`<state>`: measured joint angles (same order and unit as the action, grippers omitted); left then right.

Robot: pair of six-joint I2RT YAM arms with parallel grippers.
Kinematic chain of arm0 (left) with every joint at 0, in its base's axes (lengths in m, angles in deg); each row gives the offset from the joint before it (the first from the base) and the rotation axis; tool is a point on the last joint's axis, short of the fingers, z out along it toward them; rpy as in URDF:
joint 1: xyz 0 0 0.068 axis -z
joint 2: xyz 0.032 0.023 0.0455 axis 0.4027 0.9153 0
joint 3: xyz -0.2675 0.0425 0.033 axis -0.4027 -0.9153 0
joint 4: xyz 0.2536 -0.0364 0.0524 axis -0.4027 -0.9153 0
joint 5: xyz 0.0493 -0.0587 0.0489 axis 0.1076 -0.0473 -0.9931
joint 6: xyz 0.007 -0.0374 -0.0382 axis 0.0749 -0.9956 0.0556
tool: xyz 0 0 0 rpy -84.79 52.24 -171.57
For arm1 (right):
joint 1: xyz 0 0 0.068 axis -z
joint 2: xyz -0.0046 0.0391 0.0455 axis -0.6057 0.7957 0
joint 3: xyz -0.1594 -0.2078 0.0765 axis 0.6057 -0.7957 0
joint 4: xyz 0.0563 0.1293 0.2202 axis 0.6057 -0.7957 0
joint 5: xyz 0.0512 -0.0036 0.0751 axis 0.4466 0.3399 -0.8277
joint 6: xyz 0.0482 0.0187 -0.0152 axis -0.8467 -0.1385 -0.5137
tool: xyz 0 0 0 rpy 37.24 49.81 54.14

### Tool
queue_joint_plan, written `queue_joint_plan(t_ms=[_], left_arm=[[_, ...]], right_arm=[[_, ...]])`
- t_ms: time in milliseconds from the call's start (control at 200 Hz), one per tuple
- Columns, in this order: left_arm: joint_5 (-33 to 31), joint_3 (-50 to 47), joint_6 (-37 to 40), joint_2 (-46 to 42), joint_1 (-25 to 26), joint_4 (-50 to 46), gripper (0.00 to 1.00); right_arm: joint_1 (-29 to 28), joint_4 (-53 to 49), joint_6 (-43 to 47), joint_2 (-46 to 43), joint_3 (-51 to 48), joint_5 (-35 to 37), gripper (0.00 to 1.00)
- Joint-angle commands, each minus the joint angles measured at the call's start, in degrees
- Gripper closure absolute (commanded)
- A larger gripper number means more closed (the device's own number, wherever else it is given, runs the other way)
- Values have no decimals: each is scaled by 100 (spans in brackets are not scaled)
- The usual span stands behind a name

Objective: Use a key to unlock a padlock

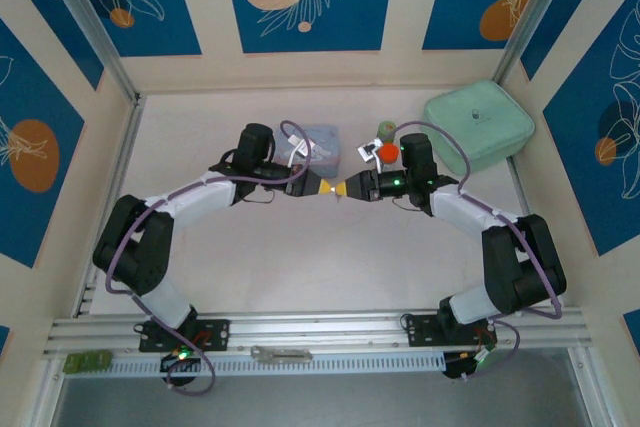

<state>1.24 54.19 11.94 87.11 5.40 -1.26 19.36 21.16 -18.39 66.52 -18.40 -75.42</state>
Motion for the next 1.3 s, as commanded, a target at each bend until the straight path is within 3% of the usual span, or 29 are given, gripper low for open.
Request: queue_joint_plan(t_ms=[0, 180, 355, 455, 510, 525, 755, 860, 1020, 1180, 1296], left_arm=[[270, -19, -29, -73, 38, 99, 100], [322, 15, -83, -29, 65, 150, 100], [221, 14, -237, -20, 52, 331, 100], [-107, -173, -764, -69, -44, 948, 45], [-450, -367, -1192, -132, -150, 1481, 4], [-554, -429, -1312, -150, -181, 1637, 0], [-2176, -1399, -2730, -238, -317, 3571, 1], [-3045, -1931, -2927, -263, -229, 4012, 1], [-4215, -2465, -2725, -256, -61, 3860, 1], [-4402, -2429, -2639, -170, 142, 4333, 0], [-4386, -2386, -2633, -213, 346, 4962, 14]], right_arm=[[-67, 119, -98, 1, 24, -141, 74], [-90, 246, -180, 46, 50, -201, 80], [-92, 251, -163, 67, 41, -274, 100], [-73, 190, -95, 15, -20, -231, 100], [-51, 177, -67, -32, -71, -211, 100], [-43, 175, -59, -39, -73, -209, 100], [-48, 63, 66, -128, -112, -55, 100], [-115, 54, 141, -195, -165, 232, 100], [-337, -35, 427, -450, -323, 1238, 100], [-424, 67, 460, -544, -428, 1832, 100], [-392, 383, 99, -448, -490, 1884, 100]])
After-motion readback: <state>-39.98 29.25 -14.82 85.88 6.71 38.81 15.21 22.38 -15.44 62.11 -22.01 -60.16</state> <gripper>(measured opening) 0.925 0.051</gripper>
